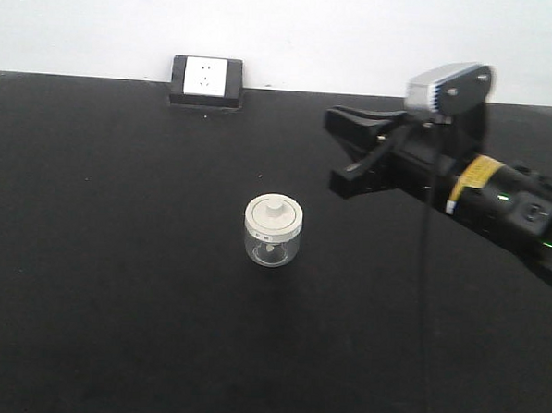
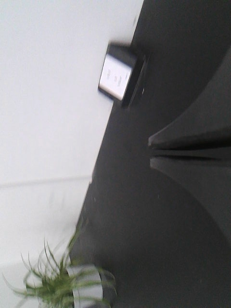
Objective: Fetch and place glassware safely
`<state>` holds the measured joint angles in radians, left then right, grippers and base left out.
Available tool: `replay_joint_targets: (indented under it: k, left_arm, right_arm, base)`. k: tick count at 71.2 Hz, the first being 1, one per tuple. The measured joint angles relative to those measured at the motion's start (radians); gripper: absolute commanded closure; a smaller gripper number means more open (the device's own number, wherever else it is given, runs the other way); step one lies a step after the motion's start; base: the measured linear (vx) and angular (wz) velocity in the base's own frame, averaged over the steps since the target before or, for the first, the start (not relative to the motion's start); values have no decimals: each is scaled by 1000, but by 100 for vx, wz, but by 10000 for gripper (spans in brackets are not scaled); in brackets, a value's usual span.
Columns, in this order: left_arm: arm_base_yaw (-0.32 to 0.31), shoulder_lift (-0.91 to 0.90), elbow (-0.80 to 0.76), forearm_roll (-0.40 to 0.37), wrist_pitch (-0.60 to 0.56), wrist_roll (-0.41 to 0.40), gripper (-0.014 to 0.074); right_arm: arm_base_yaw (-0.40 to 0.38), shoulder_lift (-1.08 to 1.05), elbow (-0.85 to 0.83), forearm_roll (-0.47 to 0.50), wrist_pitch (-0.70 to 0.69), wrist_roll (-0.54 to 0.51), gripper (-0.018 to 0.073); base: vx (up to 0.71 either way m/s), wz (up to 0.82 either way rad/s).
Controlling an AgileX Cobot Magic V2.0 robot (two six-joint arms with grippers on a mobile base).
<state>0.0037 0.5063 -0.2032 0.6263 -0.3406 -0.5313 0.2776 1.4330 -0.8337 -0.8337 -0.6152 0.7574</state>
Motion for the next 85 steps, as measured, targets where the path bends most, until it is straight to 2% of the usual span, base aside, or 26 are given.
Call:
replay_joint_targets:
  k: [17,43,67,85]
  left_arm:
    - [0,0,0,0,0,0,595]
    - [0,0,0,0,0,0,595]
    - [0,0,0,0,0,0,595]
    - [0,0,0,0,0,0,595]
  right_arm:
    - [0,-287,121,49,319,-18,563]
    - [0,-693,252,75,698,-11,563]
    - [0,-1035,388,82,847,-8,563]
    - [0,-1164,440,85,919,-8,563]
  base:
    - [0,0]
    - [0,0]
    - [0,0]
    - [0,0]
